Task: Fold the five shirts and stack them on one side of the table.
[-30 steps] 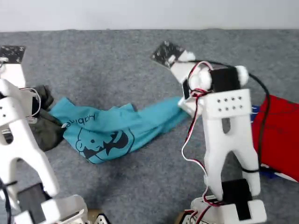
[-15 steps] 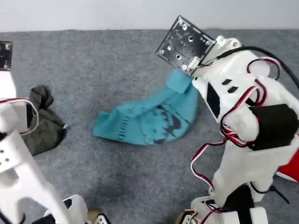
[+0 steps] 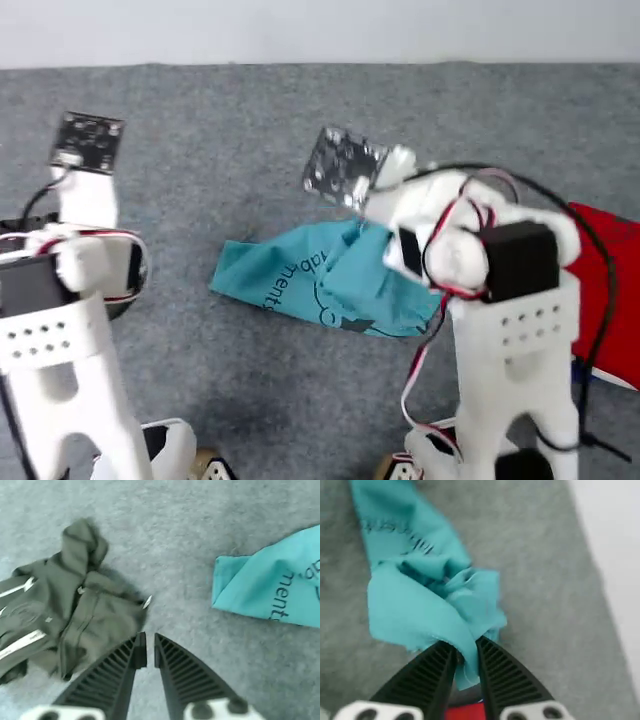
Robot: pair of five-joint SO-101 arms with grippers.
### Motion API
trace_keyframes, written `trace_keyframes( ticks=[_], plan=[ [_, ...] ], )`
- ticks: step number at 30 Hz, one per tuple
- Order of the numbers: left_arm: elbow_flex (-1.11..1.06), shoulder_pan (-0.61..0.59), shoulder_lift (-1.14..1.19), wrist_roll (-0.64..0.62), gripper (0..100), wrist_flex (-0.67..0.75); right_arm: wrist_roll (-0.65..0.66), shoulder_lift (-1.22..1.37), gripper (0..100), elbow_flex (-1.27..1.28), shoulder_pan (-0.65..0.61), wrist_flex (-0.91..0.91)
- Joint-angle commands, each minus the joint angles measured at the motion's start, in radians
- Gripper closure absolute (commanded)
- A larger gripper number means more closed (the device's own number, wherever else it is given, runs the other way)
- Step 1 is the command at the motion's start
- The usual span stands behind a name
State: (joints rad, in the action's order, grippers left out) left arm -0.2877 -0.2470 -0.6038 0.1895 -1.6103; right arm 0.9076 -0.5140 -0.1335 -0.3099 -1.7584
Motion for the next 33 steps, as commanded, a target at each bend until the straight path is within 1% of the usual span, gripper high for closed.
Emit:
trace_keyframes(
  ticks=[1,4,7,10,14,16,20,22,27,33],
  plan=[
    [-0.028,0.084,0.005,-0.011,96,0.091,0.002,-0.139,98.8,0.158,-0.007,-0.039],
    [-0.019,0.140,0.114,-0.011,96,0.123,0.002,-0.245,98.8,0.318,-0.005,-0.039],
    [0.048,0.183,0.264,-0.011,96,0.130,0.002,-0.346,98.8,0.476,-0.005,-0.039],
    [0.165,0.230,0.420,-0.011,96,0.123,0.002,-0.437,98.8,0.626,0.038,-0.038],
    [0.364,0.318,0.614,-0.009,96,0.078,0.008,-0.530,98.8,0.784,0.133,-0.035],
    [0.469,0.367,0.709,-0.008,94,0.055,0.008,-0.567,98.8,0.841,0.150,-0.033],
    [0.674,0.443,0.891,-0.008,83,0.002,0.008,-0.624,98.8,0.905,0.154,-0.028],
    [0.776,0.482,0.974,-0.008,80,-0.037,0.008,-0.641,98.8,0.913,0.156,-0.028],
    [1.023,0.582,1.146,-0.006,79,-0.137,0.003,-0.661,98.8,0.927,0.156,-0.030],
    [1.199,0.674,1.232,-0.006,79,-0.144,0.003,-0.661,98.8,0.956,0.157,-0.030]
  ],
)
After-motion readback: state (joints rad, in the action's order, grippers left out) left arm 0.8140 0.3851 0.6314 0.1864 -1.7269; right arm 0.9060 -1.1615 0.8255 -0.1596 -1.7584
